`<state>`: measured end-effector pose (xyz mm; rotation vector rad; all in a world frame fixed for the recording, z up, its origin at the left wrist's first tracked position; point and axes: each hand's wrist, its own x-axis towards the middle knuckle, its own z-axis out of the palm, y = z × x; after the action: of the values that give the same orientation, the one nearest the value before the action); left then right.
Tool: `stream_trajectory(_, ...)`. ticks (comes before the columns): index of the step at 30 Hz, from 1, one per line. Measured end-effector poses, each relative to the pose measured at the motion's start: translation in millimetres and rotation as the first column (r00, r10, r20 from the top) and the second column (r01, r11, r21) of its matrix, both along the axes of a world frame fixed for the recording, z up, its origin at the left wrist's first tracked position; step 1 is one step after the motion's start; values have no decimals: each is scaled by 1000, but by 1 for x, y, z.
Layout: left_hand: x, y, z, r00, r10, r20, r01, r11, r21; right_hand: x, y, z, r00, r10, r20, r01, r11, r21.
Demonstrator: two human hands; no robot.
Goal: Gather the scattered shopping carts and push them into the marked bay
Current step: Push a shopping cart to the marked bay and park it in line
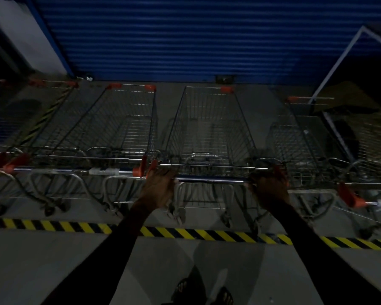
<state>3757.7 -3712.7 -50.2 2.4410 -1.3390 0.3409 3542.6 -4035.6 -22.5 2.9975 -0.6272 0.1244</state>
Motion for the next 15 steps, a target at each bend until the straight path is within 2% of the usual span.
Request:
stream_trajectory(5,5,3,1,1000,-2,-2,2,1000,-11,4,7,12,997,-7,-73,12,998,59)
stream_trajectory(9,7,4,-1,998,-17,-53,16,999,-30,6,13,24,999,19,-33,-15,994,109)
stream_trajectory(13,4,4,0,999,9,-40,-10,1000,-19,5,18,33,994,9,-108,-3,998,56)
stream_trajectory(15,-1,2,4,999,31,7,-31,999,-15,5,18,36,995,20,-98,-11,996,88)
